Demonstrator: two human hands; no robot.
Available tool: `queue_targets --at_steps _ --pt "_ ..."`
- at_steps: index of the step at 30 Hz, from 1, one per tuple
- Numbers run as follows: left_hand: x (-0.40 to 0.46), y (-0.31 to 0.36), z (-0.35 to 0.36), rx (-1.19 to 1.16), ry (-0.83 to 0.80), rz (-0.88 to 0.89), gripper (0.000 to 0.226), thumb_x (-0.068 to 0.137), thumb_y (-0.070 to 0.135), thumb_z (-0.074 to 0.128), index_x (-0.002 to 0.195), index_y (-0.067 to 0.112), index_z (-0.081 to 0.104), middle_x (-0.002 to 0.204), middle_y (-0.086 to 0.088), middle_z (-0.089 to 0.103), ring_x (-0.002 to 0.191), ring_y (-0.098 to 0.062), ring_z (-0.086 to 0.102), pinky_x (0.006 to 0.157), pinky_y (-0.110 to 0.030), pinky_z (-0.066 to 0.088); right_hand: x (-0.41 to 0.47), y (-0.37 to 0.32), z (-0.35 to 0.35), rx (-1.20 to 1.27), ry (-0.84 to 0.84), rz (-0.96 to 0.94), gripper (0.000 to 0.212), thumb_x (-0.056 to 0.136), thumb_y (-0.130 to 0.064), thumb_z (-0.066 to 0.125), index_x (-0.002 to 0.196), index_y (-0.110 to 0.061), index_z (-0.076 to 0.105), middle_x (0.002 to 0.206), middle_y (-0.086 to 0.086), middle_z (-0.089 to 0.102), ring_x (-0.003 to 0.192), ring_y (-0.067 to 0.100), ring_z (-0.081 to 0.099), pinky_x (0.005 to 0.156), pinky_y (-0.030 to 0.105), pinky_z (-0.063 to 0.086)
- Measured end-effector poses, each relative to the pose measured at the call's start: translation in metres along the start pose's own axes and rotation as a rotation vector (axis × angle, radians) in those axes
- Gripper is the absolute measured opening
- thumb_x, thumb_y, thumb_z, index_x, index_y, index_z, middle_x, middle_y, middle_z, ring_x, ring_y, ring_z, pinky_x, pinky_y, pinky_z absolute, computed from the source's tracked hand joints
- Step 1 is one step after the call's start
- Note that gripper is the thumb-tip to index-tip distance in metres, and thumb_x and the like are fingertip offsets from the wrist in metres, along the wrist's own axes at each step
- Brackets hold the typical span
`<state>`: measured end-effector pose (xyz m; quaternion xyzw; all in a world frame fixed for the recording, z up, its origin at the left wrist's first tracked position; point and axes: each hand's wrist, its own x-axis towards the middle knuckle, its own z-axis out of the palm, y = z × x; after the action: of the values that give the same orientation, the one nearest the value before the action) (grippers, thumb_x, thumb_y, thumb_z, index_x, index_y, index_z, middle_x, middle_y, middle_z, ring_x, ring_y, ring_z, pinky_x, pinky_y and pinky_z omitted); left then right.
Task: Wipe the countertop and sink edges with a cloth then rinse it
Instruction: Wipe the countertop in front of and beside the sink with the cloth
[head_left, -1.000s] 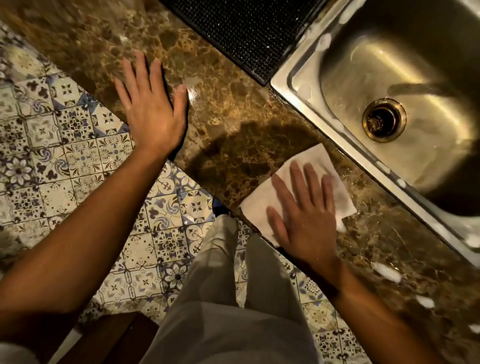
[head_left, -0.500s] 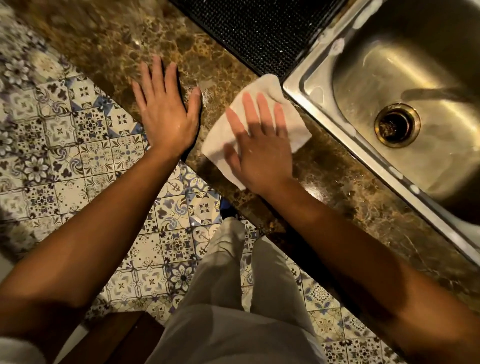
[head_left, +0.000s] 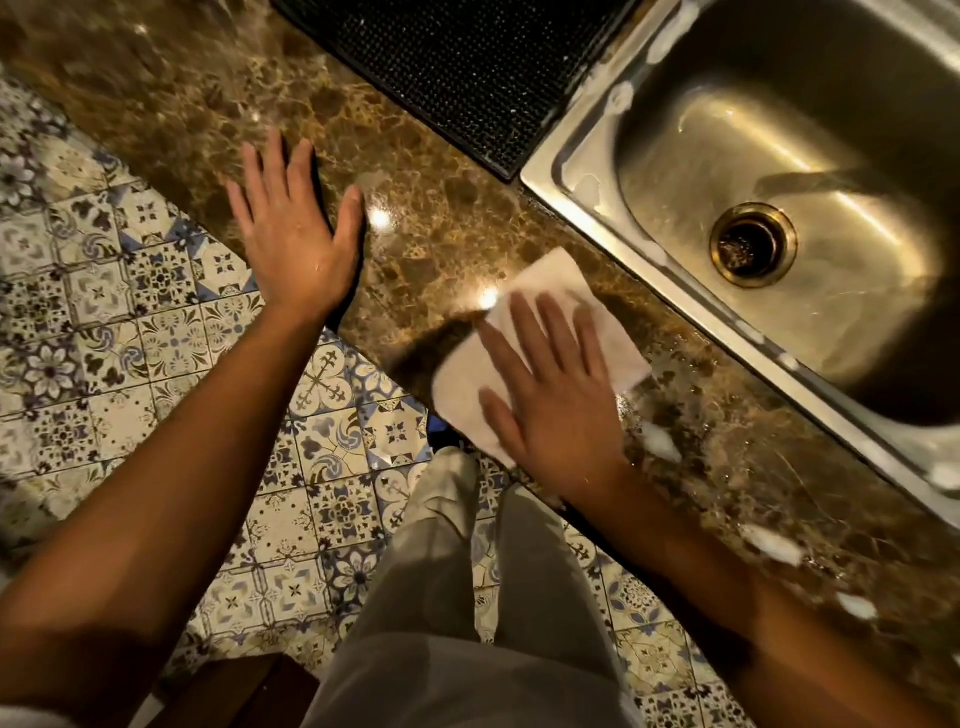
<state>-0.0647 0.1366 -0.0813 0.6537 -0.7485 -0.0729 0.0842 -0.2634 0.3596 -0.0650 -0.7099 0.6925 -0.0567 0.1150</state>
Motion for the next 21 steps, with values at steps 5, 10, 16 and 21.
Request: queue_targets --at_steps 5,10,16,21 --pt "-0.001 -0.001 0.000 0.013 0.001 -0.003 0.071 0.105 0.060 0.030 0.161 0.015 0.032 0.173 -0.008 0.018 0.161 -0.030 0.008 0.129 -0.050 0.001 -0.057 0.019 -0.004 0.013 -0.018 -0.012 0.064 0.105 -0.049 0.048 0.160 -0.020 0.035 0.171 0.014 0.019 0.159 0.036 0.013 0.124 0.062 0.018" --pt "-0.001 0.000 0.002 0.014 0.008 -0.010 0.071 0.105 0.060 0.031 0.160 0.016 0.033 0.173 -0.007 0.018 0.161 -0.029 0.009 0.129 -0.050 0.001 -0.036 0.014 -0.001 -0.023 -0.013 0.002 0.064 0.105 -0.051 0.044 0.160 -0.020 0.035 0.170 0.015 0.019 0.159 0.037 0.012 0.124 0.061 0.018" --pt "-0.001 0.001 0.001 0.027 0.020 -0.011 0.071 0.104 0.061 0.030 0.160 0.016 0.034 0.173 -0.007 0.020 0.161 -0.029 0.010 0.129 -0.050 0.003 0.039 -0.006 0.003 -0.030 -0.010 0.015 0.064 0.106 -0.052 0.034 0.161 -0.020 0.033 0.170 0.018 0.018 0.159 0.039 0.011 0.126 0.058 0.012" --pt "-0.003 0.004 -0.002 0.024 0.022 -0.019 0.070 0.103 0.059 0.033 0.160 0.018 0.035 0.172 -0.005 0.021 0.161 -0.028 0.011 0.130 -0.049 0.004 0.098 -0.020 0.007 -0.044 0.005 0.009 0.068 0.100 -0.051 0.039 0.159 -0.019 0.037 0.169 0.019 0.023 0.157 0.040 0.018 0.127 0.059 0.012"
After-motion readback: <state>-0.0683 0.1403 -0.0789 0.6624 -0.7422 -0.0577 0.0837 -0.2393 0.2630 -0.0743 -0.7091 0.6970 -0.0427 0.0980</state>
